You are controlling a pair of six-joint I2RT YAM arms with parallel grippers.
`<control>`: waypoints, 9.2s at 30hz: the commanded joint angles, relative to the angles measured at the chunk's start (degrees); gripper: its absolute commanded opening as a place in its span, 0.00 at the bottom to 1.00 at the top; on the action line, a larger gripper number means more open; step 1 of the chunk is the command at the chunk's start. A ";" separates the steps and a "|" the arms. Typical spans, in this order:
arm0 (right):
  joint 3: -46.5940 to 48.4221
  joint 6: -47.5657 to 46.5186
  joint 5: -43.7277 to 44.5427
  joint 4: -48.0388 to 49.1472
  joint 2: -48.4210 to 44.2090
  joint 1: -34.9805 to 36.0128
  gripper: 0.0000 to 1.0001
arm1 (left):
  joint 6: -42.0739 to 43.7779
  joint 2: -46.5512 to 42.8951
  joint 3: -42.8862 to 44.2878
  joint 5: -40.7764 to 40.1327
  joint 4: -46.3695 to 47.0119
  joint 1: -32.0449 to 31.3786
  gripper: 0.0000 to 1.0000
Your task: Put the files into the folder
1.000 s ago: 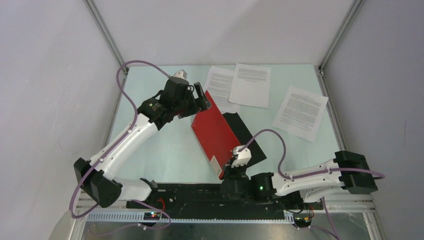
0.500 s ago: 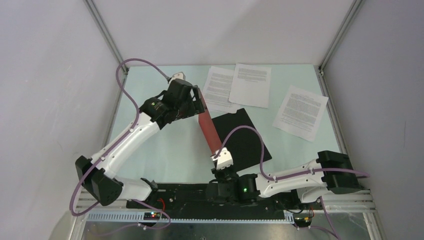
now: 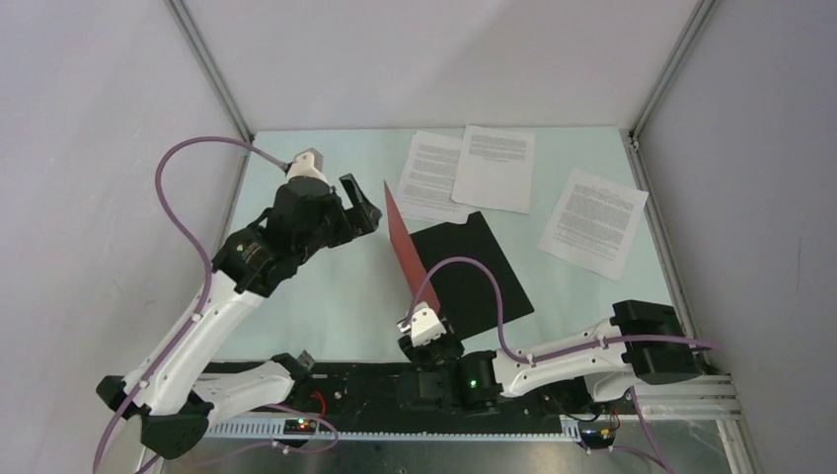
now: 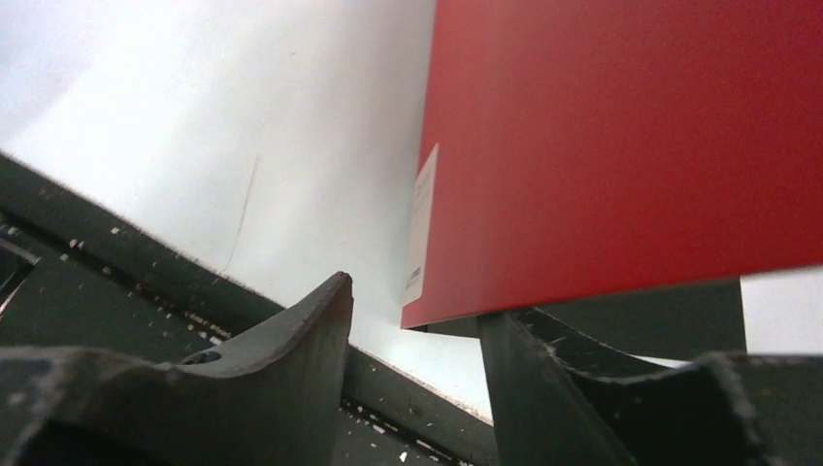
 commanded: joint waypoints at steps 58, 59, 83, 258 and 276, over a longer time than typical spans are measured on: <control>-15.45 -0.78 -47.11 -5.25 -34.85 -52.39 0.80 | -8.80 44.37 -4.80 1.46 17.36 -6.99 0.45; -15.78 -0.85 -47.37 -5.06 -34.65 -52.55 0.80 | -8.93 44.30 -5.40 1.30 17.39 -6.99 0.45; -18.33 -0.48 -49.96 -2.34 -32.64 -53.42 0.80 | -8.76 34.27 -10.85 -3.90 17.38 -7.26 0.53; 22.72 10.42 -39.10 -25.52 25.23 -33.26 0.17 | -17.82 6.11 -58.39 15.99 23.93 18.92 0.57; 22.72 9.27 -42.32 -21.40 22.46 -34.84 0.25 | -16.56 6.17 -57.44 15.99 24.01 18.88 0.57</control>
